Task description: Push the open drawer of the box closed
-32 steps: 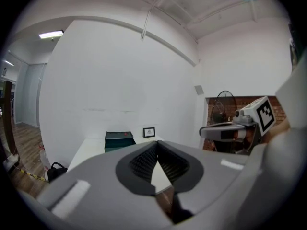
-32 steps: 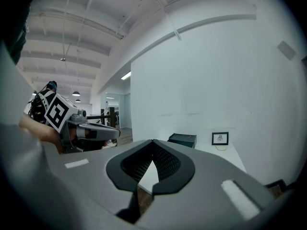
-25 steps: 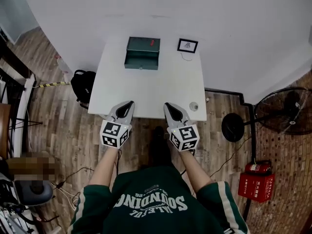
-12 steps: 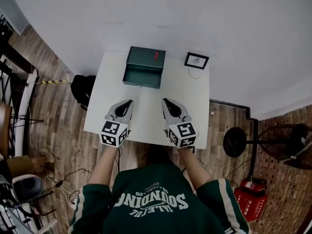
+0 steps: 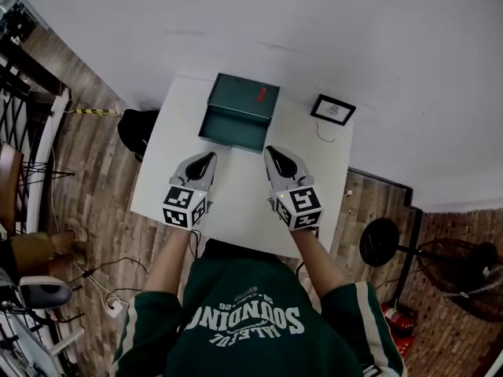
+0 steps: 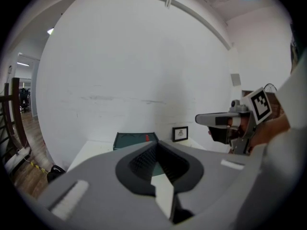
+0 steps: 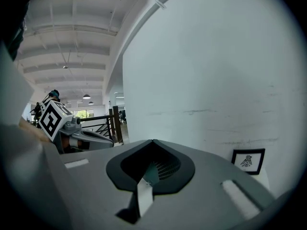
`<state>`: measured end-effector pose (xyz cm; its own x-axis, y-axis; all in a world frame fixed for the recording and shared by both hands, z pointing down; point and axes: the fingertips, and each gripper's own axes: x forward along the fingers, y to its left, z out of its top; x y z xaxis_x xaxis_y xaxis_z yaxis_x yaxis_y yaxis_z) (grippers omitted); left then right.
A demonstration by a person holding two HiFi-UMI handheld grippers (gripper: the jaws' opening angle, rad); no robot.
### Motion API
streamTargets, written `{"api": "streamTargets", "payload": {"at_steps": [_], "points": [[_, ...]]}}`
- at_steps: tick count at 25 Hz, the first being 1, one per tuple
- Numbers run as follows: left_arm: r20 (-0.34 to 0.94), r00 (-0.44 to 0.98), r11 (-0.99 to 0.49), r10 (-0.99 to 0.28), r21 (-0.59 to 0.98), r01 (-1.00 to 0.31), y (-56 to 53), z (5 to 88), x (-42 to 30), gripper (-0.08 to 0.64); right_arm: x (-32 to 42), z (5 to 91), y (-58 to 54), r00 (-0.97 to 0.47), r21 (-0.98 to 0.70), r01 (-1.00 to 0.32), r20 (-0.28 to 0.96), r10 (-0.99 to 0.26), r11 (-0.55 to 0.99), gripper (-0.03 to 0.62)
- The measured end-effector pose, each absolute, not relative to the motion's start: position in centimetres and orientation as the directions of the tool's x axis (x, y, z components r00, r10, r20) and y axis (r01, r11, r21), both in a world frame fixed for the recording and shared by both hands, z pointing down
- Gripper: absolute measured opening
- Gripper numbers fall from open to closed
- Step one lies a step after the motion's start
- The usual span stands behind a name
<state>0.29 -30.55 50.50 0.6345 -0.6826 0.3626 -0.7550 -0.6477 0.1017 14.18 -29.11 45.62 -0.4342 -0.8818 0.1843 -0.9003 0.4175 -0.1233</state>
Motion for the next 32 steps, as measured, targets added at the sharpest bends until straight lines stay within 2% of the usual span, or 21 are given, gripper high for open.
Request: {"api": "streamTargets", "payload": {"at_steps": [14,26,32], "points": [[0.447,0.615,-0.629,-0.649,0.139,-0.765,-33.1,56.0,0.8,0.052,15.0,48.8,-32.1,-0.433,-0.165,-0.9,0.238,-0.869,0.404,0.002],[0.58,0.608,-0.638,-0.541,0.188,-0.747,-34.4,64.7,1.7,0.057,14.6,54.4,-32.6,-0.413,-0.208,-0.909,0.329,-0.849,0.362,0.002],[0.63,0.588,-0.602,-0.507,0.23,-0.765,-35.1,68.6,2.4,0.173,15.1,56.9,-32.0,-0.395,-0.232,-0.916,0.373,-0.839,0.328,0.002]]}}
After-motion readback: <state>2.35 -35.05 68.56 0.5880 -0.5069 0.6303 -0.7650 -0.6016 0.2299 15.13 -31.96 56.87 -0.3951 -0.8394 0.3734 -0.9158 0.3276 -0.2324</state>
